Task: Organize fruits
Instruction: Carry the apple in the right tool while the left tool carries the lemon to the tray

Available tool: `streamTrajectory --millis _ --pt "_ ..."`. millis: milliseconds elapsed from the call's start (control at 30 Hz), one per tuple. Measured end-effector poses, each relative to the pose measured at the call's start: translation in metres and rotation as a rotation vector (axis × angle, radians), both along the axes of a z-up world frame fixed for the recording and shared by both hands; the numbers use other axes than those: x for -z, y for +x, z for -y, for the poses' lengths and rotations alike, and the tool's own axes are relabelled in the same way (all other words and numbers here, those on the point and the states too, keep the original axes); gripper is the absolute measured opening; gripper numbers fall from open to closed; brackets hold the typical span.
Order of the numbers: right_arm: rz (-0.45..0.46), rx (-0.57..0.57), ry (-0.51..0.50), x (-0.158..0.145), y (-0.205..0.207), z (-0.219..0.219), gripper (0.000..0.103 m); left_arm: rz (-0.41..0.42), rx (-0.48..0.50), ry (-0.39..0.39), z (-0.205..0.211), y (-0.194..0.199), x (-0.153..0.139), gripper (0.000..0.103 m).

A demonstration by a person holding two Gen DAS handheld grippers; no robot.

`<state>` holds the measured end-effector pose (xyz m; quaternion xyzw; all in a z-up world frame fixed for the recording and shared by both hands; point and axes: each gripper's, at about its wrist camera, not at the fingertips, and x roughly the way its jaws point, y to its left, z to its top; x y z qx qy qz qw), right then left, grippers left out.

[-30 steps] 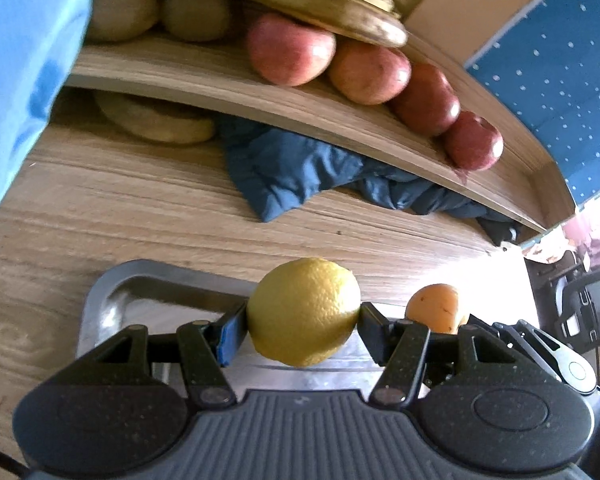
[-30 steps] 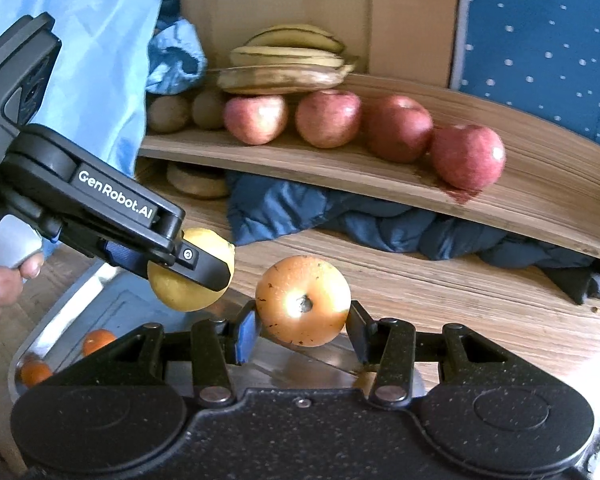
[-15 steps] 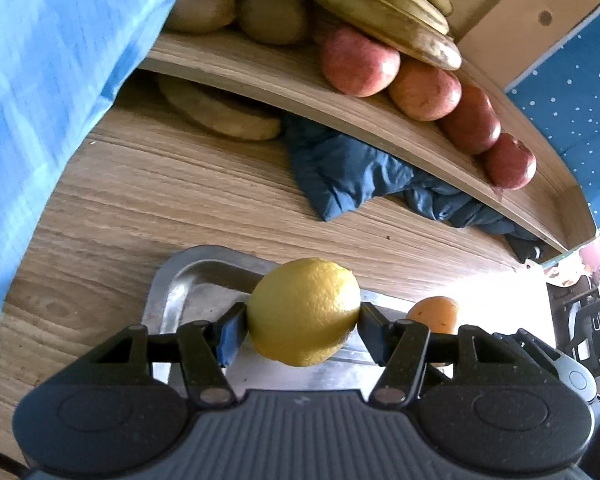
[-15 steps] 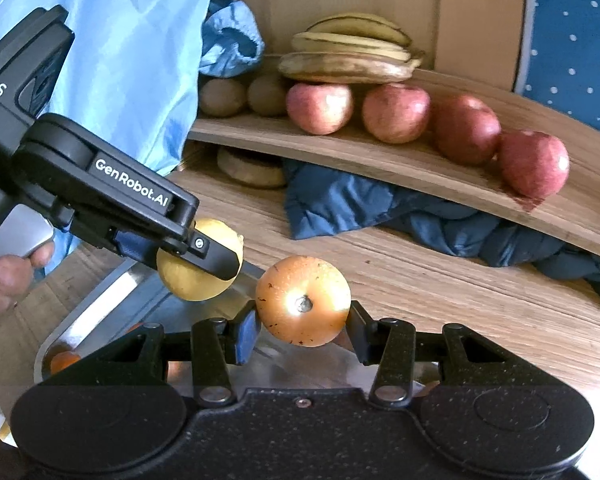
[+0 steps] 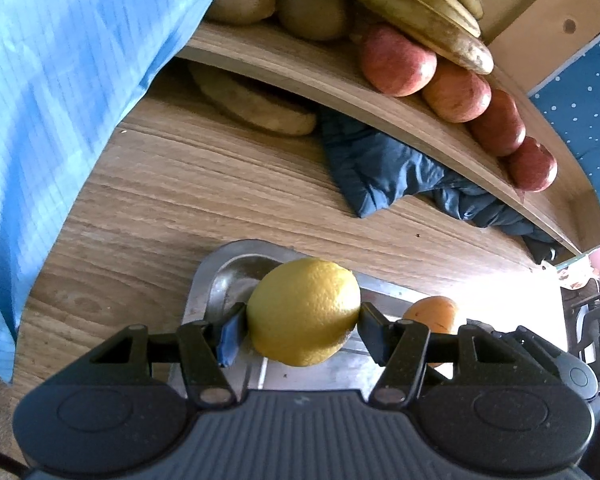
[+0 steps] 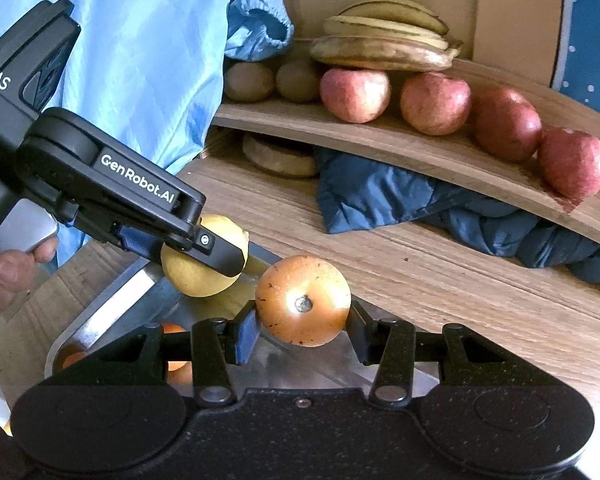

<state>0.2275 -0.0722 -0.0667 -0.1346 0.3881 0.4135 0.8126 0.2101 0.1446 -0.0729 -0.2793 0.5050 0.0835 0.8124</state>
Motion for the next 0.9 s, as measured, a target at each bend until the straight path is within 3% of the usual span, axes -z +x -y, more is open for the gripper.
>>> streamTrajectory --millis 900 --pt "-0.024 0.028 -0.022 0.007 -0.001 -0.017 0.048 -0.009 0.040 -0.014 -0.009 0.007 0.006 0.064"
